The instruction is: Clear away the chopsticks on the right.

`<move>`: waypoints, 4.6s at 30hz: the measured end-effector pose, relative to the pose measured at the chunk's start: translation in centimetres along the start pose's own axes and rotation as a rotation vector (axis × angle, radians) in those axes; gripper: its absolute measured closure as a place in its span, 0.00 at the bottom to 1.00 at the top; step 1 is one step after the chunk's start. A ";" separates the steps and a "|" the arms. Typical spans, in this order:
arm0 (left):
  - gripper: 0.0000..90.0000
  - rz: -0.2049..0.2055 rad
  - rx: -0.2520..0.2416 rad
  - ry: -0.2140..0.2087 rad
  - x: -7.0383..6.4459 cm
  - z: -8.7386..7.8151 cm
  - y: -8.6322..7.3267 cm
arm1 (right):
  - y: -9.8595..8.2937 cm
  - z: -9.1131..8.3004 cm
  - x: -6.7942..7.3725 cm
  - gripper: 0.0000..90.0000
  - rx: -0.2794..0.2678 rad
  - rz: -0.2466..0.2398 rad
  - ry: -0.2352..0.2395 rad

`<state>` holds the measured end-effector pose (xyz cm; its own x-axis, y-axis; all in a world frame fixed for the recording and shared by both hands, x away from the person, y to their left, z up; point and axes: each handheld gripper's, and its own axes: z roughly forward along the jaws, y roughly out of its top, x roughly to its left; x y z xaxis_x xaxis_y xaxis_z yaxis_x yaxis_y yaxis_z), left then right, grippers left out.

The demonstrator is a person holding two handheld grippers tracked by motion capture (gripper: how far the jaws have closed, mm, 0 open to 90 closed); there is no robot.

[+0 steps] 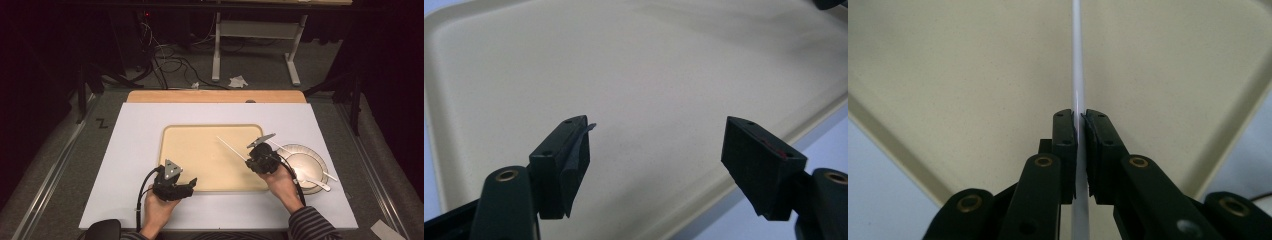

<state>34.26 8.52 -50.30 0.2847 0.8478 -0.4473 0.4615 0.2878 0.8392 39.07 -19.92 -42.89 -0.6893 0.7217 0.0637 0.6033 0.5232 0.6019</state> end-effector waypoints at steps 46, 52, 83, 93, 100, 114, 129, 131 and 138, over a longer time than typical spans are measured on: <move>0.31 -0.042 -0.058 0.088 1.3 -2.7 -0.3 | 2.8 8.9 -0.3 0.80 0.233 0.008 -0.190; 0.31 -0.040 -0.052 0.088 1.3 -2.6 -0.4 | 2.8 8.8 -0.4 0.75 0.233 0.010 -0.195; 0.30 -0.044 -0.040 0.063 1.2 -2.2 -0.1 | 2.6 3.4 -1.8 0.63 -0.003 0.020 -0.063; 0.30 -0.037 -0.025 0.027 0.8 -1.4 0.0 | 1.5 0.4 -2.8 0.63 -0.096 0.033 -0.102; 0.30 -0.033 -0.017 0.011 0.6 -1.1 0.0 | 0.6 -1.4 -3.6 0.65 -0.120 0.044 -0.142; 0.30 -0.032 -0.011 0.003 0.5 -0.9 0.0 | -1.0 -4.5 -6.1 0.69 -0.157 0.086 -0.200; 0.30 -0.028 -0.012 0.006 0.5 -0.9 0.0 | -3.6 -6.7 -9.7 0.75 -0.141 0.173 -0.304; 0.30 -0.025 -0.009 0.006 0.5 -0.9 0.0 | -4.0 -6.8 -10.1 0.75 -0.128 0.189 -0.322; 0.30 -0.028 -0.012 0.006 0.5 -0.9 0.0 | -5.2 -7.2 -11.3 0.76 -0.093 0.215 -0.371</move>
<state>33.65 9.33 -50.23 0.2666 0.8423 -0.4685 0.4594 0.3162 0.8300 40.83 -34.03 -40.99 -0.3508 0.9326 -0.0848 0.6670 0.3124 0.6764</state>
